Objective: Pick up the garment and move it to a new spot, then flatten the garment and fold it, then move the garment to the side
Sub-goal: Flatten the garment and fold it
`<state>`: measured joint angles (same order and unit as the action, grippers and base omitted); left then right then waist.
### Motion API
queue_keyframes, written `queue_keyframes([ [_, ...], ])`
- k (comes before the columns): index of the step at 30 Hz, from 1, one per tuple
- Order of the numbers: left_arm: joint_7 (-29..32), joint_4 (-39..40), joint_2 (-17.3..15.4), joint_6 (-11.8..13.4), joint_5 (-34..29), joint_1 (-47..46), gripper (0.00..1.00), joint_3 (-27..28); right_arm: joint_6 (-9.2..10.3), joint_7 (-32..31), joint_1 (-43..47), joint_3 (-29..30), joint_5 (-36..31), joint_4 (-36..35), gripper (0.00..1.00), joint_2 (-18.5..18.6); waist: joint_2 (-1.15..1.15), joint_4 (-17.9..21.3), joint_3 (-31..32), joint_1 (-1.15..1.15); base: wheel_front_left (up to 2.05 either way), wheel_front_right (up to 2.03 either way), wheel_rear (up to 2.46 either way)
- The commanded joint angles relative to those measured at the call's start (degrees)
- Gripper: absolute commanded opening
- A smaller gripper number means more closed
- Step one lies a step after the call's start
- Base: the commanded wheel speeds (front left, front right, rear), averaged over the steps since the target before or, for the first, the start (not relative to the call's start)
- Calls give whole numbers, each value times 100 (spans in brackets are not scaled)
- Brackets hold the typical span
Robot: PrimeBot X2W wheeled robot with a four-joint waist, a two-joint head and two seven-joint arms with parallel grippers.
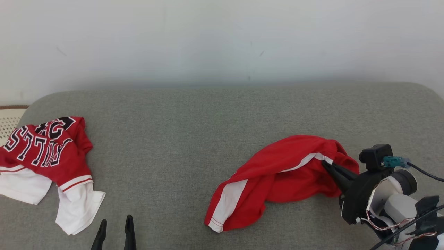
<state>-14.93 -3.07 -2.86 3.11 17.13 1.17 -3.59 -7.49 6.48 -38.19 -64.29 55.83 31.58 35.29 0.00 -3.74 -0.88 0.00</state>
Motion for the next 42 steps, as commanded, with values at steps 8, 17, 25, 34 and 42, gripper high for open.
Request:
queue_keyframes([
  [8,-17,3,-4,7,23,136,100,46,-1,-358,471,-248,397,-1102,0,614,0,317,166,0,0,0,0],
  [17,-18,-26,-4,-38,18,125,100,87,-1,-787,923,-315,901,-2188,0,1288,0,401,172,0,0,0,0],
  [25,-18,26,-4,-20,17,143,100,123,-1,-986,1347,-123,1226,-2498,0,1611,0,474,137,0,0,0,0],
  [34,-18,8,-4,-47,-18,147,100,191,-1,-746,1661,194,1268,-2394,100,1547,0,540,129,0,0,0,0],
  [42,-18,15,-4,-34,-18,129,100,193,-1,-312,1834,594,1232,-2563,100,1551,0,613,140,0,0,0,0],
])
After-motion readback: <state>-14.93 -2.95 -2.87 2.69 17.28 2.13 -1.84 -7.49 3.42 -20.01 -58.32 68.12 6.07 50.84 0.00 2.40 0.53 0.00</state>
